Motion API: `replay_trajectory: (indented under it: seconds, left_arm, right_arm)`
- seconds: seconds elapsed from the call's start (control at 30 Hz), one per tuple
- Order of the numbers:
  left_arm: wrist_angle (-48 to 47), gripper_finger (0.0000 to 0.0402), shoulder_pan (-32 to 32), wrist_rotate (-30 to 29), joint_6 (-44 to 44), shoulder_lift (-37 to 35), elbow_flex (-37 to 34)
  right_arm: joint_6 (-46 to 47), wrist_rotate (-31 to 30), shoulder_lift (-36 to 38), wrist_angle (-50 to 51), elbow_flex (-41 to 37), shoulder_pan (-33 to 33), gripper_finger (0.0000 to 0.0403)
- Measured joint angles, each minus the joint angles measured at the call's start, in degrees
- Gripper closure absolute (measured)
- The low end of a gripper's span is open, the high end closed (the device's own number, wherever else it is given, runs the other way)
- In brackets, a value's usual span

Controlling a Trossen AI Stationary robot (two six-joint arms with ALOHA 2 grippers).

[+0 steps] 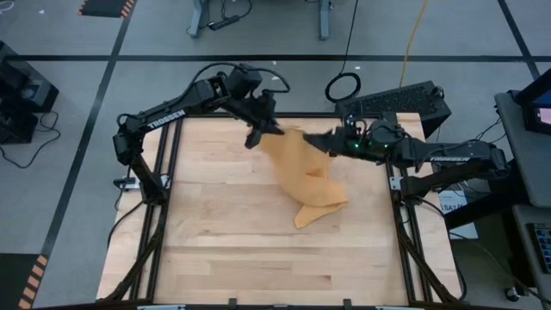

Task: Roll towel
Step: Roll the yellow towel

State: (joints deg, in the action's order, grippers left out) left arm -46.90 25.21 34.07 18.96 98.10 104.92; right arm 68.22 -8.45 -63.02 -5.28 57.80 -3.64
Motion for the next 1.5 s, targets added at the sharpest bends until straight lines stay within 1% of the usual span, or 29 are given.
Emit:
replay_trajectory:
  seconds: [0.07,0.17,0.3,0.43,0.5,0.57,0.67,0.73,0.8,0.87,0.97,1.1,1.17,1.23,1.3,1.5]
  left_arm:
    - [-3.08,0.0397,0.24,0.45,-0.82,0.0,0.02]
    - [-6.6,0.0397,0.29,0.54,-2.82,0.09,0.0]
    - [-10.59,0.0396,-0.31,0.83,-5.13,1.22,0.0]
    - [-12.15,0.0396,-1.88,-0.27,-6.47,3.0,-1.91]
    - [-10.33,0.0395,-2.64,-0.91,-9.69,3.17,-4.97]
    - [-6.38,0.0395,-3.81,-3.1,-14.14,3.17,-9.07]
    - [-1.03,0.0395,-6.38,-6.63,-19.7,3.08,-14.54]
    - [2.7,0.0394,-8.62,-7.67,-22.07,2.89,-17.4]
    - [6.88,0.0394,-11.19,-9.66,-24.54,2.75,-20.11]
    - [10.83,0.0394,-14.06,-12.36,-26.51,2.77,-22.75]
    - [16.1,0.0394,-18.21,-16.14,-28.73,2.77,-26.32]
    - [16.47,0.0394,-23.26,-24.91,-30.18,2.75,-30.29]
    - [16.44,0.0394,-25.29,-28.25,-30.57,2.75,-31.63]
    - [17.18,0.0394,-26.79,-28.81,-30.56,2.75,-32.39]
    - [18.84,0.0393,-27.7,-29.12,-30.7,2.75,-32.96]
    - [23.27,0.0393,-28.65,-30.31,-30.68,2.75,-33.09]
  right_arm:
    - [-1.5,2.11,0.71,5.12,0.0,0.14,0.0245]
    - [-7.17,2.54,1.6,12.16,0.0,0.84,0.0243]
    - [-16.16,2.38,1.57,23.37,0.0,1.72,0.0253]
    - [-20.6,2.36,0.64,34.51,-0.03,2.6,0.0271]
    - [-22.34,2.35,0.19,37.93,-0.04,3.25,0.028]
    - [-24.59,2.3,0.08,40.51,-0.04,4.09,0.029]
    - [-27.99,2.3,0.1,41.73,-0.04,5.3,0.0301]
    - [-30.13,2.1,0.1,43.14,-0.04,5.97,0.0305]
    - [-31.99,0.7,0.1,43.82,-0.05,6.77,0.0306]
    - [-34.59,-0.87,0.13,42.13,-1.03,7.5,0.0305]
    - [-38.78,-1.18,0.1,34.89,-5.1,8.2,0.0297]
    - [-40.23,-0.49,0.12,22.11,-13.13,9.19,0.0283]
    - [-40.6,-0.37,0.04,15.29,-17.77,10.01,0.0275]
    - [-43.05,-0.27,0.04,8.73,-21.28,11.2,0.0267]
    - [-46.47,-0.1,0.13,4.31,-23.97,12.49,0.0261]
    - [-52.98,-0.48,-0.55,-1.01,-28.4,13.51,0.0267]
